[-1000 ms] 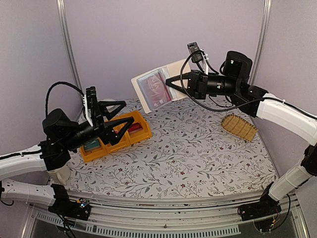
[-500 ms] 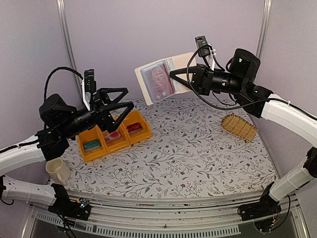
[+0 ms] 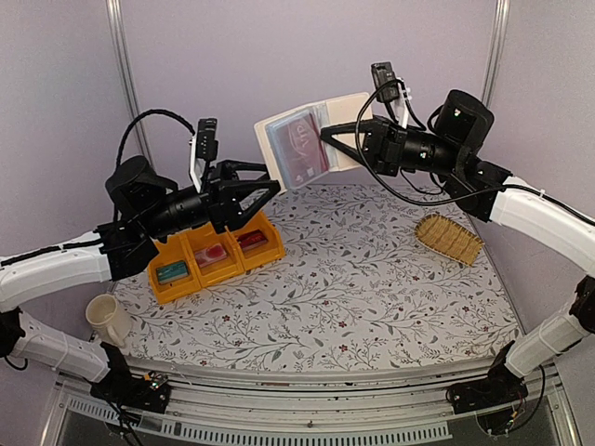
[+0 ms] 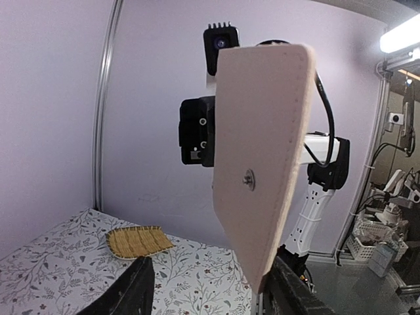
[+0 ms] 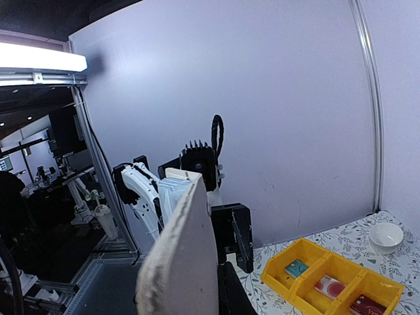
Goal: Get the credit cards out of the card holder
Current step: Pass from the right arm to the left
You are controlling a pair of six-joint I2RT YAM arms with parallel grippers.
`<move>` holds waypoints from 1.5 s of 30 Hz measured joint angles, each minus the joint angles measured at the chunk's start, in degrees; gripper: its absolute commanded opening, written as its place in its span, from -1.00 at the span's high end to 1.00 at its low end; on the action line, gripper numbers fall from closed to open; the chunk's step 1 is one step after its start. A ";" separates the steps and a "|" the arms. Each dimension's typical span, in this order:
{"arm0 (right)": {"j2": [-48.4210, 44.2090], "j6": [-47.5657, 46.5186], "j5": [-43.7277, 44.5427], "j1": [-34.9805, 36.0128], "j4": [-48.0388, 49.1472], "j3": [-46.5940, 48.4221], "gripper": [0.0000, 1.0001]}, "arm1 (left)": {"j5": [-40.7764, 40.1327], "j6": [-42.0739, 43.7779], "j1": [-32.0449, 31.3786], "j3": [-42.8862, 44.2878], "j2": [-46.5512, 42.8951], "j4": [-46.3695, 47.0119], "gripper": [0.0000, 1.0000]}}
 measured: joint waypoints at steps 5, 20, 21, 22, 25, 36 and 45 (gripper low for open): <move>0.07 0.66 -1.49 0.00 1.18 -0.17 0.97 | 0.07 0.24 0.13 0.13 0.70 1.90 -0.01; 2.03 2.62 -3.63 -0.07 2.64 -0.87 0.97 | 1.60 0.74 0.13 0.28 2.14 3.87 -0.37; 2.03 2.67 -3.65 -0.07 2.69 -1.07 0.97 | 2.03 0.76 0.13 0.26 2.21 4.07 -0.38; 2.03 2.67 -3.76 -0.04 2.64 -1.25 0.97 | 2.12 0.74 0.13 0.24 2.21 4.11 -0.39; 2.03 2.75 -4.07 -0.07 2.71 -1.46 0.97 | 1.92 0.74 0.13 0.24 2.25 4.20 -0.28; 4.37 4.22 -4.17 0.00 5.68 -1.46 0.97 | 1.86 0.85 -0.20 0.42 3.10 3.93 0.46; 8.31 5.97 -6.80 0.48 7.82 -1.46 0.97 | 2.40 1.51 -0.61 -1.14 2.10 5.03 0.22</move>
